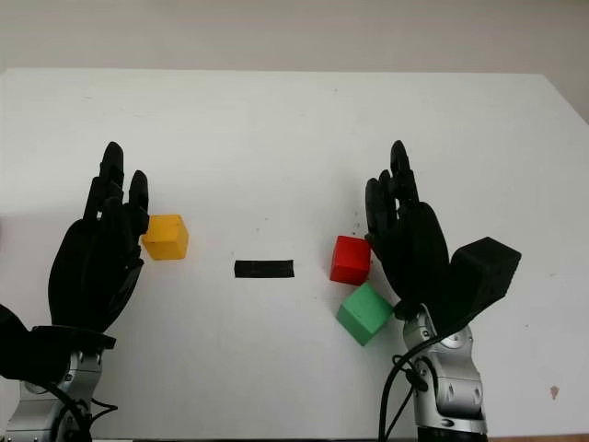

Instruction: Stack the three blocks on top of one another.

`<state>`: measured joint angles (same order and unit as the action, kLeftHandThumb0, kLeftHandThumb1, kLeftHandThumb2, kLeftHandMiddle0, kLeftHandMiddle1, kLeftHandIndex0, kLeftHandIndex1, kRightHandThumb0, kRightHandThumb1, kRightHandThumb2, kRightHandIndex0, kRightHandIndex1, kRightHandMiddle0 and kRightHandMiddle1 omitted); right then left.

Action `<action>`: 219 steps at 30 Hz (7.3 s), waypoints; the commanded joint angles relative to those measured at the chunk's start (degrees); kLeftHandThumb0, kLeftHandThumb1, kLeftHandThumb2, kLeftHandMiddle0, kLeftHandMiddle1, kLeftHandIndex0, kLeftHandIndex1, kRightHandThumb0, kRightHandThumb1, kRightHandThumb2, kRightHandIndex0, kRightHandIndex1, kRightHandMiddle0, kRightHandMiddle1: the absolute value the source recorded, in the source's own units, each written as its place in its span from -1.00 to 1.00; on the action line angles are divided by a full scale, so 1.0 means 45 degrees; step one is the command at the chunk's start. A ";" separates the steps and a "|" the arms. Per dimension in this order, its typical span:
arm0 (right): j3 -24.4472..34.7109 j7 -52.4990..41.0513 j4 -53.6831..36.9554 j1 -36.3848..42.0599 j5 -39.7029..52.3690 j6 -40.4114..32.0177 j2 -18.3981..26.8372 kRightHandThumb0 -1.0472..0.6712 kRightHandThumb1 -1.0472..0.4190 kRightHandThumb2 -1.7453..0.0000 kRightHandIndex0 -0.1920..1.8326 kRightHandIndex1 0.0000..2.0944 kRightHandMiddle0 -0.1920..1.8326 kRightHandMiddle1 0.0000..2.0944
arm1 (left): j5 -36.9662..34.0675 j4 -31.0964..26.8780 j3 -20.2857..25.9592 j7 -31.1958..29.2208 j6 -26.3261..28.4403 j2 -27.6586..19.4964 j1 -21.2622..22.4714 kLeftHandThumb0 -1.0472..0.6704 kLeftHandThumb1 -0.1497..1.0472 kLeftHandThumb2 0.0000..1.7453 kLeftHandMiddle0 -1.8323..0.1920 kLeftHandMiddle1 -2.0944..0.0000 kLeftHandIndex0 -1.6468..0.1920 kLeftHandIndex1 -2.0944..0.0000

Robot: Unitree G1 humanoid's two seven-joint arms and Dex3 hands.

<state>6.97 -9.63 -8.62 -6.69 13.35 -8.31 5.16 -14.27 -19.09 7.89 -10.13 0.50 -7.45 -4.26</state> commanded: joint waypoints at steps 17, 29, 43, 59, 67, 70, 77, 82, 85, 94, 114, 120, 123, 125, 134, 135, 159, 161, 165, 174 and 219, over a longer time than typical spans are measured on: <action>0.0696 -0.2248 0.0819 -0.2608 -0.0365 0.0241 0.3418 -0.61 -1.00 0.72 -0.92 -0.94 -0.89 -0.93 | 0.0091 0.0453 -0.0031 0.0248 -0.0359 0.0257 0.0372 -0.65 1.00 -0.21 1.00 1.00 1.00 1.00; -0.1912 -0.7097 0.4300 -0.8154 -0.4795 0.3711 0.9241 -0.40 -0.61 0.95 -0.58 -0.86 -0.52 -0.84 | 0.0276 0.0416 0.0146 0.0313 -0.0290 0.0055 0.0369 -0.66 1.00 -0.22 1.00 1.00 1.00 1.00; -0.4242 -0.7875 0.7557 -1.0655 -0.7749 1.1742 1.0317 -0.25 -0.62 0.93 -0.50 -0.92 -0.34 -0.89 | 0.0222 0.0457 0.0278 0.0082 -0.0022 -0.0139 0.0370 -0.65 1.00 -0.19 1.00 1.00 1.00 1.00; -0.5127 -0.4571 0.9469 -0.9789 -1.0155 1.7020 1.0284 -0.24 -0.70 0.92 -0.58 -0.96 -0.26 -0.90 | 0.0391 0.0663 0.0307 0.0122 0.0321 -0.0278 0.0557 -0.66 1.00 -0.18 1.00 1.00 1.00 1.00; -0.5204 -0.4000 0.9084 -0.9113 -1.0846 1.6979 1.0233 -0.35 -0.70 0.94 -0.71 -1.00 -0.33 -0.93 | 0.0231 0.0640 0.0352 0.0100 0.0432 -0.0298 0.0591 -0.67 1.00 -0.19 1.00 1.00 1.00 1.00; -0.5204 -0.3681 0.9010 -0.8889 -1.1106 1.6893 1.0137 -0.28 -0.77 0.92 -0.78 -1.00 -0.31 -0.93 | 0.0280 0.0624 0.0358 0.0085 0.0386 -0.0339 0.0561 -0.67 1.00 -0.18 1.00 1.00 1.00 1.00; -0.5318 -0.2313 0.9189 -0.8618 -1.2262 1.7045 1.0018 -0.30 -0.81 0.93 -0.83 -0.98 -0.27 -0.91 | 0.0025 0.0613 0.0480 -0.0152 0.0332 -0.0426 0.0582 -0.65 1.00 -0.18 1.00 1.00 1.00 1.00; -0.5530 -0.1092 0.9267 -0.8585 -1.3206 1.7133 0.9938 -0.31 -0.79 0.94 -0.84 -0.97 -0.23 -0.88 | -0.0020 0.0606 0.0510 -0.0169 0.0403 -0.0406 0.0593 -0.66 1.00 -0.19 1.00 1.00 1.00 1.00; -0.5612 -0.0168 0.9412 -0.8541 -1.3671 1.7188 0.9853 -0.27 -0.79 0.94 -0.82 -0.96 -0.19 -0.86 | 0.0072 0.0559 0.0468 -0.0065 0.0459 -0.0343 0.0561 -0.66 1.00 -0.20 1.00 1.00 1.00 1.00; -0.6201 0.2348 0.9871 -0.8892 -1.5375 1.7268 0.9861 -0.21 -0.81 0.94 -0.75 -0.94 -0.20 -0.48 | 0.0086 0.0434 0.0486 -0.0142 0.0378 -0.0375 0.0393 -0.66 1.00 -0.19 1.00 1.00 1.00 1.00; -0.7210 0.6040 1.1014 -1.1263 -1.6975 1.6060 0.9517 -0.20 -0.76 0.95 -0.51 -0.92 -0.31 0.30 | 0.0178 0.0484 0.0355 -0.0016 0.0419 -0.0212 0.0380 -0.67 1.00 -0.22 1.00 1.00 1.00 1.00; -0.7167 0.5225 1.1819 -1.2271 -1.5511 1.6020 0.8719 -0.26 -0.74 0.94 -0.48 -0.92 -0.26 0.27 | 0.0180 0.0504 0.0260 -0.0045 0.0320 -0.0177 0.0354 -0.67 1.00 -0.21 1.00 1.00 1.00 1.00; -0.7125 0.3703 1.1906 -1.2380 -1.4070 1.6003 0.8351 -0.27 -0.72 0.94 -0.51 -0.94 -0.26 0.23 | 0.0225 0.0419 0.0207 0.0061 0.0401 -0.0091 0.0322 -0.67 1.00 -0.21 1.00 1.00 1.00 1.00; -0.7047 0.2360 1.1899 -1.2253 -1.2703 1.5869 0.8058 -0.26 -0.75 0.93 -0.53 -0.95 -0.27 0.23 | 0.0318 0.0365 0.0156 0.0157 0.0432 -0.0052 0.0297 -0.68 1.00 -0.22 1.00 1.00 1.00 1.00; -0.6793 -0.2585 1.0816 -1.1370 -0.8132 1.4160 0.6677 -0.28 -0.82 0.93 -0.59 -0.97 -0.38 0.31 | 0.0321 0.0228 0.0056 0.0290 0.0253 0.0092 0.0089 -0.67 1.00 -0.21 1.00 1.00 1.00 1.00; -0.6766 -0.2977 1.0718 -1.1312 -0.7845 1.3971 0.6579 -0.28 -0.82 0.93 -0.59 -0.97 -0.38 0.31 | 0.0318 0.0236 0.0053 0.0291 0.0205 0.0099 0.0070 -0.66 1.00 -0.21 1.00 1.00 1.00 1.00; -0.6614 -0.7050 1.0348 -1.0479 -0.6105 1.1859 0.4971 -0.28 -0.82 0.94 -0.65 -0.96 -0.36 0.32 | 0.0331 0.0245 -0.0028 0.0300 0.0016 0.0211 0.0029 -0.65 1.00 -0.21 1.00 1.00 1.00 1.00; -0.6618 -0.7062 1.0495 -1.0445 -0.6159 1.1787 0.4827 -0.28 -0.82 0.94 -0.66 -0.96 -0.36 0.32 | 0.0356 0.0217 -0.0033 0.0328 0.0015 0.0220 -0.0002 -0.65 1.00 -0.21 1.00 1.00 1.00 1.00; -0.6630 -0.6839 1.0791 -1.0370 -0.6456 1.1713 0.4572 -0.29 -0.82 0.94 -0.67 -0.96 -0.36 0.34 | 0.0421 0.0107 -0.0042 0.0440 0.0101 0.0226 -0.0082 -0.66 1.00 -0.21 1.00 1.00 1.00 1.00; -0.6702 -0.6091 1.2116 -1.0609 -0.7147 1.2314 0.4038 -0.33 -0.82 0.94 -0.67 -0.96 -0.36 0.39 | 0.0425 0.0065 -0.0052 0.0438 0.0046 0.0165 -0.0174 -0.65 1.00 -0.21 1.00 1.00 1.00 1.00; -0.6799 -0.6137 1.3125 -1.1319 -0.8270 1.2024 0.4381 -0.41 -0.78 0.94 -0.84 -0.97 -0.67 -0.20 | 0.0348 -0.0070 0.0052 0.0362 0.0249 0.0120 -0.0216 -0.65 1.00 -0.22 1.00 1.00 1.00 1.00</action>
<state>-23.55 -36.64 51.27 -56.53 -23.95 46.24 24.05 -12.48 -18.78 7.89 -8.32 1.89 -6.70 -4.90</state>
